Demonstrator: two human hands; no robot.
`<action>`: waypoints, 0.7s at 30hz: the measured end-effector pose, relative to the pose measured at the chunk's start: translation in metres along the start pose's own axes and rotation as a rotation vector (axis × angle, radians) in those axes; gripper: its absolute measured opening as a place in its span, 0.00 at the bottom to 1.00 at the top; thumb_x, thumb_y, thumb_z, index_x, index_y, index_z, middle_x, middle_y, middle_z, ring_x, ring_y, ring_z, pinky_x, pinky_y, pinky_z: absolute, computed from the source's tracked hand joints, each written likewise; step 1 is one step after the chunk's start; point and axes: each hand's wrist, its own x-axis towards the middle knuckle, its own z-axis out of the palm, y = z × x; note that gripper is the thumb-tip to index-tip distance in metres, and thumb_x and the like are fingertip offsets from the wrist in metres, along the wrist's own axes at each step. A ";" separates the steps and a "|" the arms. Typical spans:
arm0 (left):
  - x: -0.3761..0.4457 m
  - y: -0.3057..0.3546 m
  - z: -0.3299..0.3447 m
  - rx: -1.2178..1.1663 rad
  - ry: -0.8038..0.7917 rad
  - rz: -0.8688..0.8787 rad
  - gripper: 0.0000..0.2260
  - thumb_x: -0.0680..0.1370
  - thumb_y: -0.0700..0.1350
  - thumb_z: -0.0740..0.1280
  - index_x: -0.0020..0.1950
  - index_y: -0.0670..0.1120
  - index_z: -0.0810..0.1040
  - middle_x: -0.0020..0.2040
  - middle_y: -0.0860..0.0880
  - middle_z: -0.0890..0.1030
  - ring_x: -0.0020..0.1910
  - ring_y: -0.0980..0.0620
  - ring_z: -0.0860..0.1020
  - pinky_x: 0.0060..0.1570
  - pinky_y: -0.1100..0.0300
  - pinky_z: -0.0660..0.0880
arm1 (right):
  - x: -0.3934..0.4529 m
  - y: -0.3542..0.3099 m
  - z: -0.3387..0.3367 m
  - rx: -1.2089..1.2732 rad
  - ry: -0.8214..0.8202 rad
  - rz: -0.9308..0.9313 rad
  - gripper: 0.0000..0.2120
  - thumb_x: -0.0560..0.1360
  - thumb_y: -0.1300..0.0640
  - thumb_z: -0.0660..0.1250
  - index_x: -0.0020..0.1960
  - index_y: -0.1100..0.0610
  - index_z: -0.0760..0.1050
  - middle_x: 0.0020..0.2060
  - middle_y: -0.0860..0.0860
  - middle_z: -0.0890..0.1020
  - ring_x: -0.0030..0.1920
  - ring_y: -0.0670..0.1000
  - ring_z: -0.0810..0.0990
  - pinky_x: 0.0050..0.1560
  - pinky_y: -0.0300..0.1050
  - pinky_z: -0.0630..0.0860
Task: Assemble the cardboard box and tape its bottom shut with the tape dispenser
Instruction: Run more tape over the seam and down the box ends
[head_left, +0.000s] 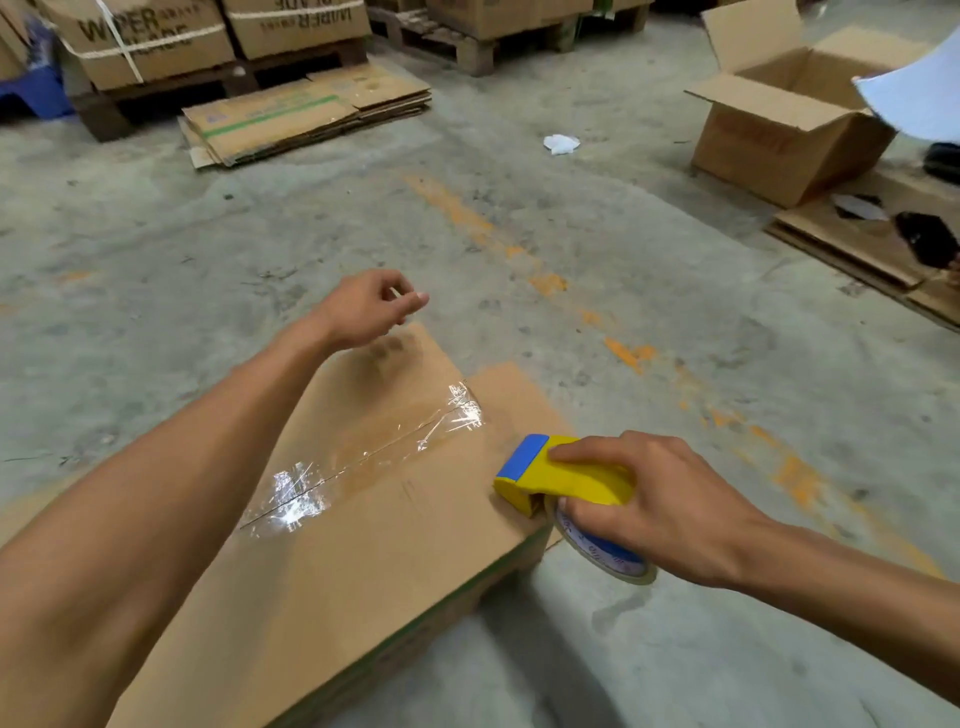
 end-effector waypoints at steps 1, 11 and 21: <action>-0.005 0.010 0.008 0.043 -0.051 0.049 0.14 0.79 0.57 0.65 0.51 0.48 0.81 0.43 0.49 0.82 0.41 0.50 0.79 0.43 0.58 0.73 | 0.000 0.000 0.000 -0.002 -0.001 0.002 0.23 0.70 0.38 0.65 0.65 0.34 0.71 0.49 0.47 0.77 0.52 0.50 0.75 0.54 0.46 0.74; -0.021 0.090 0.089 0.867 -0.670 -0.013 0.34 0.77 0.71 0.47 0.64 0.50 0.78 0.68 0.48 0.75 0.70 0.43 0.68 0.68 0.42 0.54 | 0.000 0.000 0.001 -0.010 0.009 -0.022 0.23 0.70 0.38 0.65 0.64 0.34 0.72 0.54 0.49 0.79 0.53 0.52 0.76 0.53 0.48 0.75; -0.009 0.075 0.070 0.410 -0.597 0.052 0.09 0.76 0.52 0.70 0.41 0.48 0.83 0.44 0.50 0.86 0.41 0.51 0.79 0.49 0.54 0.77 | -0.003 0.000 0.001 0.006 0.010 -0.026 0.22 0.71 0.39 0.65 0.65 0.36 0.71 0.58 0.50 0.78 0.53 0.52 0.76 0.51 0.46 0.75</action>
